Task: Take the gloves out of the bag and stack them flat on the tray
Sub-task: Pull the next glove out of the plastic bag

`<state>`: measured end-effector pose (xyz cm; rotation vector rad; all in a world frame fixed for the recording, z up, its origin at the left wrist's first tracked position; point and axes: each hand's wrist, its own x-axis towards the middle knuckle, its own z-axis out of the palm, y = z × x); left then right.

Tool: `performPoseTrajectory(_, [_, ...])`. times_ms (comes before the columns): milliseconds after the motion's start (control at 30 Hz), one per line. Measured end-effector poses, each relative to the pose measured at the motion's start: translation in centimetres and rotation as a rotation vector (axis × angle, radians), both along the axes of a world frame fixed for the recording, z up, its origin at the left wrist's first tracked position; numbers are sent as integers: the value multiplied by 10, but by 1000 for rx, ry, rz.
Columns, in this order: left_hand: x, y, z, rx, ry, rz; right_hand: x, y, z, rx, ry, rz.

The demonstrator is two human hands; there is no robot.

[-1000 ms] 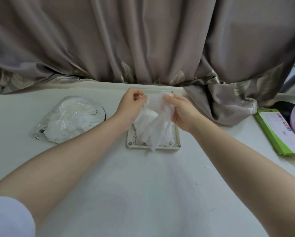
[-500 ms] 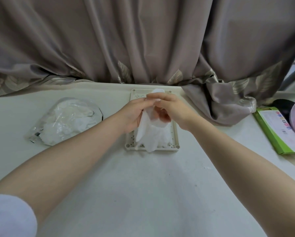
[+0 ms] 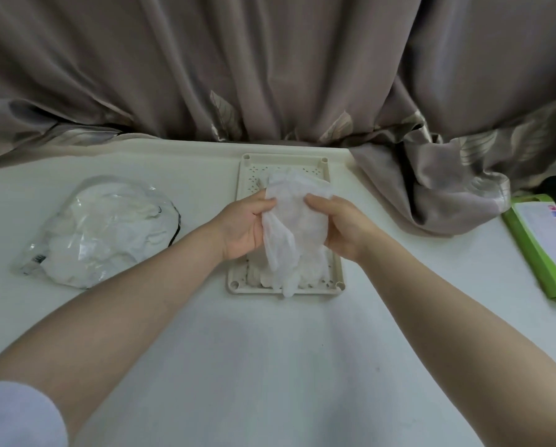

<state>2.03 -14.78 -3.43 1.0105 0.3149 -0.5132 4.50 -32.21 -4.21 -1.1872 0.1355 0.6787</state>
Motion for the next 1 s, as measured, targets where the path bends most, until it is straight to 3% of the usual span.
performPoseTrajectory(133, [22,10,-16,361,-35,-153,30,7,-19,-270,-33,-94])
performPoseTrajectory(300, [40,16,-34,511,-27,-217,57,18,-32,-606,-152,-128])
performPoseTrajectory(567, [49,16,-51,815,-246,-157,74,27,-48,-630,-102,-273])
performPoseTrajectory(700, [45,17,-57,1205,-342,-173,56,22,-51,-641,-77,-327])
performPoseTrajectory(800, [30,13,-52,1395,-528,-11,43,16,-49,-677,-76,-322])
performPoseTrajectory(867, [16,7,-47,1395,-646,-12,33,13,-46,-718,-97,-303])
performPoseTrajectory(933, [1,-1,-44,1370,-635,-139,22,11,-46,-832,-210,-260])
performPoseTrajectory(1000, [-9,-5,-47,1440,-626,-296,7,8,-47,-998,-516,-159])
